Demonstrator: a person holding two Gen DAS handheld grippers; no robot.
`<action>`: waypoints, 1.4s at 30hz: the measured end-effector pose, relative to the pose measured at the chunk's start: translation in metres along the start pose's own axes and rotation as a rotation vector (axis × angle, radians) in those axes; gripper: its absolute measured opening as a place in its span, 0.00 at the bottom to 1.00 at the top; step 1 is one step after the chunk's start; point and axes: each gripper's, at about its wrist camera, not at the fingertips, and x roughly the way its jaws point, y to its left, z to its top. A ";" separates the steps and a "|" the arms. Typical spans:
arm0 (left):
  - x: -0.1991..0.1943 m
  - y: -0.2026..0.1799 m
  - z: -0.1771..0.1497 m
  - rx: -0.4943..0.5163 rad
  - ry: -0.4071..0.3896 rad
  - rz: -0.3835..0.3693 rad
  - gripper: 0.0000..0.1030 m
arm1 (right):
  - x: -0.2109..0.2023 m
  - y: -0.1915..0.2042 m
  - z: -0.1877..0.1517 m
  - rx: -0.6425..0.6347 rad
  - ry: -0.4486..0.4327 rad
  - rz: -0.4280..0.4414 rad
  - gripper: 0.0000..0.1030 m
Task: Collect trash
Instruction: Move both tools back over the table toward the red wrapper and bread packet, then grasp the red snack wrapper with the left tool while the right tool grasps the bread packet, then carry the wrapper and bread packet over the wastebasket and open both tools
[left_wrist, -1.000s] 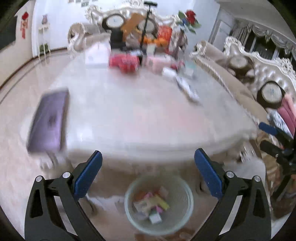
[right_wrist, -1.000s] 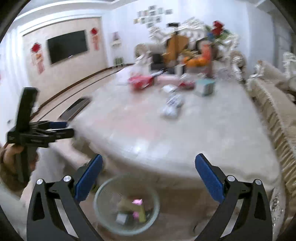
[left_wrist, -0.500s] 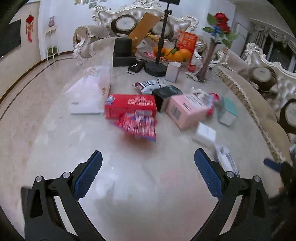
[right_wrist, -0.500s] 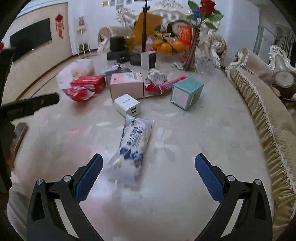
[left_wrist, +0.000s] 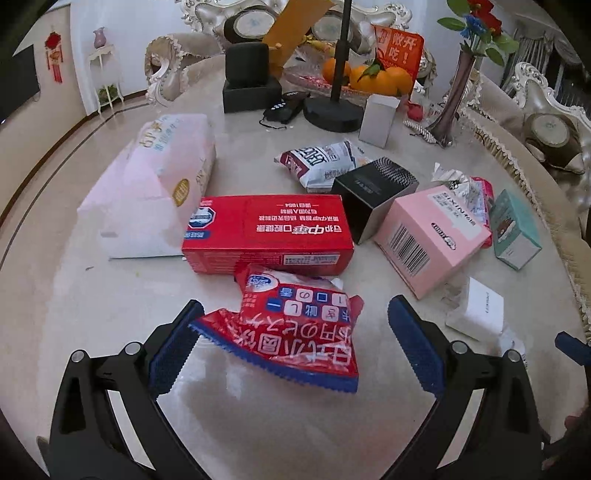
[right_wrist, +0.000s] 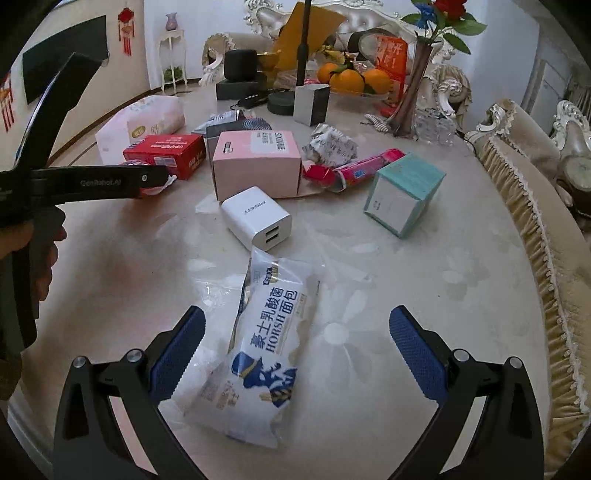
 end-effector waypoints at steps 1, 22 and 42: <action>0.002 0.001 -0.001 -0.002 0.006 0.000 0.94 | 0.002 0.000 0.000 0.000 0.001 0.000 0.93; 0.005 0.008 -0.007 0.037 0.002 0.057 0.40 | 0.006 -0.004 -0.008 0.074 0.012 0.137 0.32; -0.208 -0.020 -0.198 0.125 -0.175 -0.199 0.40 | -0.151 0.018 -0.137 -0.024 -0.104 0.361 0.32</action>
